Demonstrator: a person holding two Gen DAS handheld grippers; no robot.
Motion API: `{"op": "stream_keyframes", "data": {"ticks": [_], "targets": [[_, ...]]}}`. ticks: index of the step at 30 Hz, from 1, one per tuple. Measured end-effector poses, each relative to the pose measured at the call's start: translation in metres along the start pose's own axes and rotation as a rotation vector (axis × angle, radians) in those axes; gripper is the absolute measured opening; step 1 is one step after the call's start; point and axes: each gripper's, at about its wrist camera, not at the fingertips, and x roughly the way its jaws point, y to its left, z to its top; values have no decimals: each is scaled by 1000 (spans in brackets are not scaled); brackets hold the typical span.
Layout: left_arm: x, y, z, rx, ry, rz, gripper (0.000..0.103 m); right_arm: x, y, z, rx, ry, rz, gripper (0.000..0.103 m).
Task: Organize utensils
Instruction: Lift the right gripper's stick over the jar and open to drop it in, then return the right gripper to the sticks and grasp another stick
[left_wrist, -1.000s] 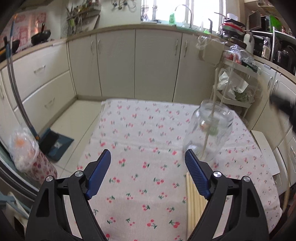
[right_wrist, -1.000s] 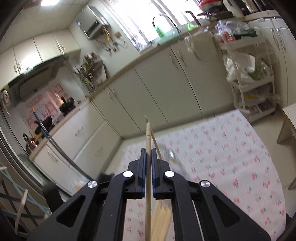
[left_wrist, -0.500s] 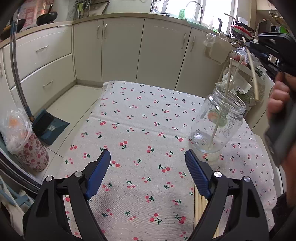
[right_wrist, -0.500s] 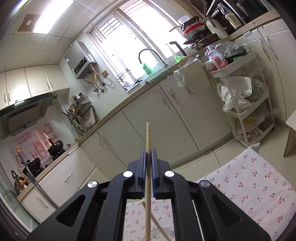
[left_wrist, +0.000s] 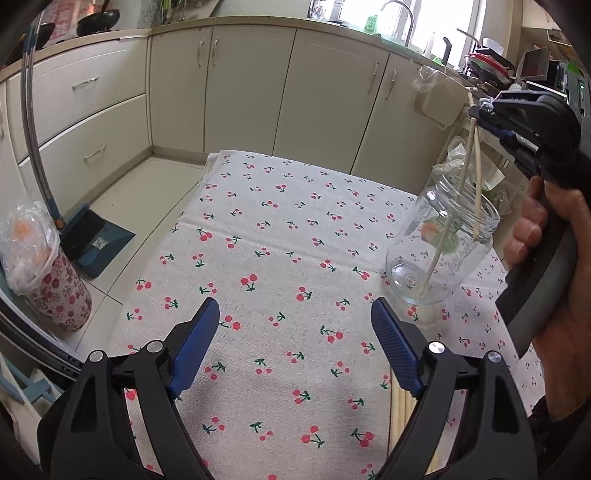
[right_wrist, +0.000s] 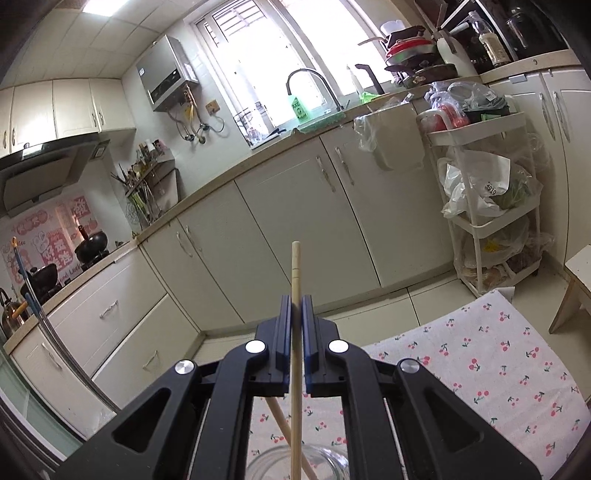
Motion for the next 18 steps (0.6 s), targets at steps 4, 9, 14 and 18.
{"op": "stream_keyframes", "data": {"ticks": [4,9,14,18], "targets": [[-4,-2,1,2,-4,6,82,-11,0,-5,-21,13,12,6],[-12,-4,1,5,-12,11,83,-31,1,-14,-70,47,33,6],[-22,-8,0,20,-13,13,83,-42,2,-28,-127,115,41,7],[-31,-12,-4,34,-11,21,83,-56,-1,-33,-118,141,47,31]]}}
